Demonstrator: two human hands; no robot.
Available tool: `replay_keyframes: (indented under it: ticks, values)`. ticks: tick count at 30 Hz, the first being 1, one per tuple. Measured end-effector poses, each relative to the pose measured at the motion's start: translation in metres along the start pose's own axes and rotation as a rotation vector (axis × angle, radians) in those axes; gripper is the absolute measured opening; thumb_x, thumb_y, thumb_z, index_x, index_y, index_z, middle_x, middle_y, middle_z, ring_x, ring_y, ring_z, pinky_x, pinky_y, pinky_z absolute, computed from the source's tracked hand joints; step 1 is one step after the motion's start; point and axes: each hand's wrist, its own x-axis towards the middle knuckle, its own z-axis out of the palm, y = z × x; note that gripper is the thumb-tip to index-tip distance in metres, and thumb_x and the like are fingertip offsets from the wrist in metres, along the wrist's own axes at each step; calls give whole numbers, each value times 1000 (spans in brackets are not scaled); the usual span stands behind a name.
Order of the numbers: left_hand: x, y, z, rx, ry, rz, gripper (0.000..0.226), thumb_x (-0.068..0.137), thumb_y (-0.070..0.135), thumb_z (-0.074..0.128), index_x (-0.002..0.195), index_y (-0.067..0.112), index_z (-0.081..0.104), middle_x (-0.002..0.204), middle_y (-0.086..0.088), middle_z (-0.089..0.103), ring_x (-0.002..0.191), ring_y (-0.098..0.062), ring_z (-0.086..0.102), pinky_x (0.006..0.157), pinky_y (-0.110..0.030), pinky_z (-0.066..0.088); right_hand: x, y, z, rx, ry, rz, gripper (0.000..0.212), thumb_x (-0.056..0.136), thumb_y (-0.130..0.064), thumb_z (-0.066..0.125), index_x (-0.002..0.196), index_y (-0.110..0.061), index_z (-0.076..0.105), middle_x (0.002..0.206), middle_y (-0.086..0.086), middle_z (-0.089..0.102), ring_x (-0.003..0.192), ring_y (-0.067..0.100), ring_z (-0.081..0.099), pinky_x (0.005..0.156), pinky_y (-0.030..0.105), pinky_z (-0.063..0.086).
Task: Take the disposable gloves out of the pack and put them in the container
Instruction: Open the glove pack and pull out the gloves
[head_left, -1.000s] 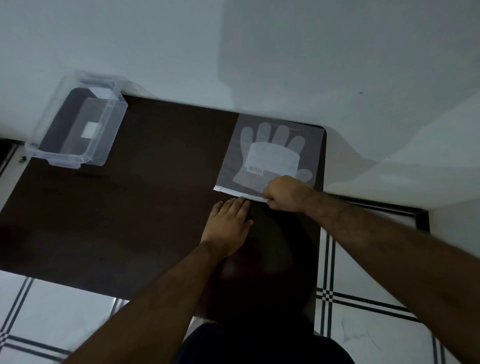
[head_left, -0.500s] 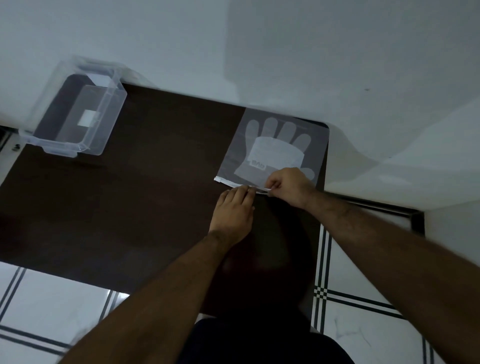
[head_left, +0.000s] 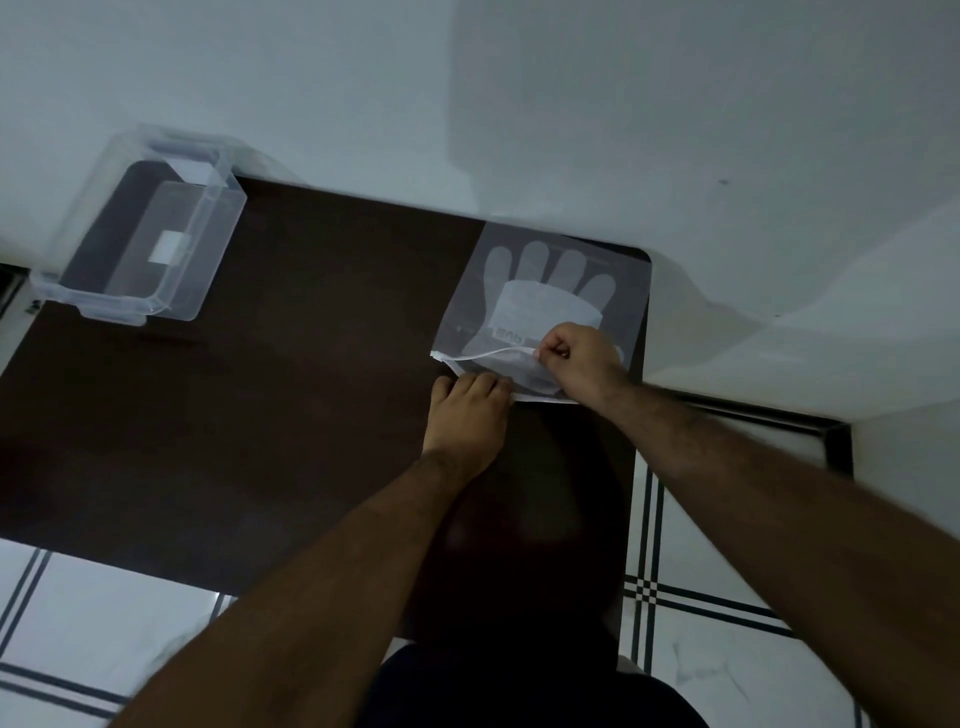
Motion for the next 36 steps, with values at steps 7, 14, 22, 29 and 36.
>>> replay_keyframes:
  ticks: [7, 14, 22, 29, 36]
  values:
    - [30, 16, -14, 116, -94, 9, 24, 106, 31, 54, 124, 27, 70, 121, 0, 71, 118, -25, 62, 108, -47, 39, 5, 2, 5, 42, 77, 78, 6, 97, -22, 75, 98, -16, 76, 95, -1, 76, 90, 15, 69, 78, 30, 56]
    - [50, 19, -18, 194, -132, 79, 22, 106, 30, 55, 118, 28, 72, 118, 1, 73, 115, -24, 64, 110, -46, 42, 14, 4, 2, 26, 48, 75, 7, 96, -22, 77, 98, -16, 77, 97, -1, 77, 93, 15, 71, 83, 33, 60]
    - [66, 10, -14, 336, -48, 302, 22, 105, 24, 55, 118, 22, 74, 110, 1, 72, 108, -26, 61, 105, -46, 40, 23, 4, -1, 33, -17, 88, 8, 97, -26, 76, 98, -17, 76, 93, -3, 76, 88, 16, 72, 82, 38, 62]
    - [72, -2, -10, 322, 55, 449, 26, 103, 20, 52, 118, 11, 71, 111, -9, 71, 106, -32, 61, 98, -47, 45, 23, 0, -5, 36, -4, 44, 20, 100, -35, 73, 94, -16, 74, 89, -2, 74, 86, 18, 70, 73, 31, 55]
    - [63, -11, -16, 225, 178, 546, 11, 92, 14, 73, 97, 5, 76, 94, -14, 73, 89, -35, 66, 82, -46, 54, 35, -18, -12, -488, -161, -15, 56, 112, -51, 29, 165, -31, 34, 177, 12, 19, 161, 41, 15, 129, 61, 17]
